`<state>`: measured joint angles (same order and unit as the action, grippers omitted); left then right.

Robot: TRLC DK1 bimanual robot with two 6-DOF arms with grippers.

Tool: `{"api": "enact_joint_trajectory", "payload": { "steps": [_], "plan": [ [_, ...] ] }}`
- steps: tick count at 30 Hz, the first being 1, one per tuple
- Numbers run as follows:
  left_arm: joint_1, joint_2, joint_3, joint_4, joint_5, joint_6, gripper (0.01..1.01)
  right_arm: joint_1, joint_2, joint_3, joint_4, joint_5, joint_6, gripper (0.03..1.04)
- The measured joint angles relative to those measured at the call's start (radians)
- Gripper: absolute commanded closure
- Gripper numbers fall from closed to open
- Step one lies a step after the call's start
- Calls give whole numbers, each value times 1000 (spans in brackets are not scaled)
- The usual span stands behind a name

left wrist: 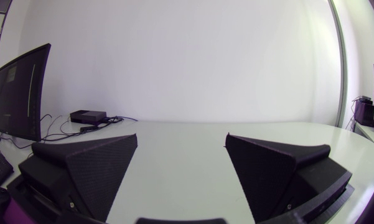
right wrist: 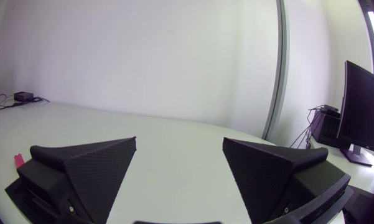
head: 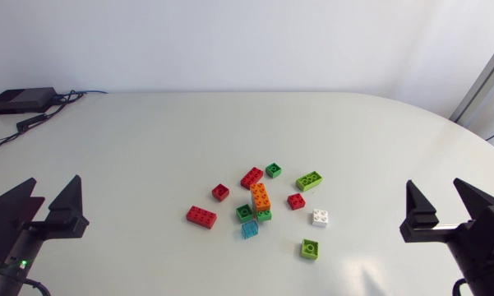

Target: Sort duplo bricks by size, large to the right and small to the left

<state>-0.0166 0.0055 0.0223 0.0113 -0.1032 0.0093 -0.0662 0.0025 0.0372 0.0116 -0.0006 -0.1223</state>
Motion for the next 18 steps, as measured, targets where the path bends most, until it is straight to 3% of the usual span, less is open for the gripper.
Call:
{"api": "enact_joint_trajectory", "payload": {
  "steps": [10, 18],
  "plan": [
    [-1, 0, 0, 0, 0, 0, 43, 8, 0, 0, 0, 0, 3, 59],
    [-50, 0, 0, -4, 0, 0, 43, 42, 0, 0, 0, 0, 22, 59]
  ]
}}
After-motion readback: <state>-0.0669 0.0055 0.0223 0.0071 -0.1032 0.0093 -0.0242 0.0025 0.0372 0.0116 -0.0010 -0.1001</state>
